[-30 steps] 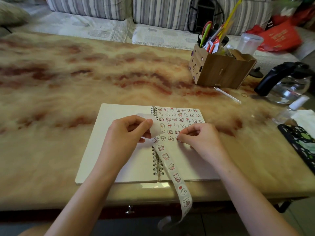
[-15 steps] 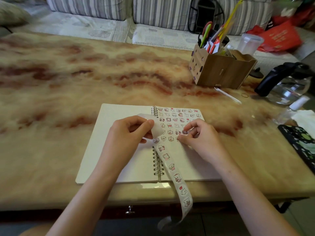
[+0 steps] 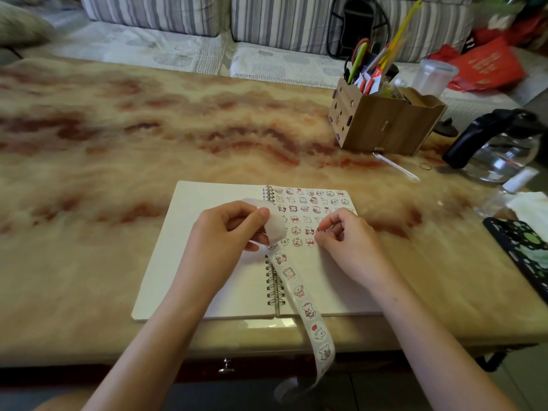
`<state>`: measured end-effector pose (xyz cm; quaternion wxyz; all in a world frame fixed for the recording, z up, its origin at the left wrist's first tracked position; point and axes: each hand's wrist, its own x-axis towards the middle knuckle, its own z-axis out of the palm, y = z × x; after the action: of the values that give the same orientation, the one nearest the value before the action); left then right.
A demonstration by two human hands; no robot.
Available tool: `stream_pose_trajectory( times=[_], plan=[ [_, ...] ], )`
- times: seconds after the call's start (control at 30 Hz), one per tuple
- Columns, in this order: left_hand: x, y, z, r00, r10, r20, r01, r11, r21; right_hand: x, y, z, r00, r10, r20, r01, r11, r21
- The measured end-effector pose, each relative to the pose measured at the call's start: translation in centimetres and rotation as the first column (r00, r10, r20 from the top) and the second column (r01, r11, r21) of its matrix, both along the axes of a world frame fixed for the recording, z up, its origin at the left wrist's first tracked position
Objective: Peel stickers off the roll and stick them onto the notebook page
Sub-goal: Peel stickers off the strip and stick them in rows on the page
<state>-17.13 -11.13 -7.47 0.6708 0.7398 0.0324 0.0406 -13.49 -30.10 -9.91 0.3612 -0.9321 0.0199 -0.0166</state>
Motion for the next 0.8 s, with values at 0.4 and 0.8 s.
stream_pose_trajectory(
  times=[0.4,0.8],
  plan=[
    [0.2,0.1,0.3,1.000,0.002,0.012,-0.001,0.991,-0.137,-2.8,2.5,3.3,0.912,0.273,0.305,-0.376,0.854,0.360],
    [0.2,-0.1,0.4,0.999,-0.026,0.020,0.028,0.993,-0.116,-2.7,2.6,3.0,0.924,0.276,0.264,-0.367,0.831,0.418]
  ],
)
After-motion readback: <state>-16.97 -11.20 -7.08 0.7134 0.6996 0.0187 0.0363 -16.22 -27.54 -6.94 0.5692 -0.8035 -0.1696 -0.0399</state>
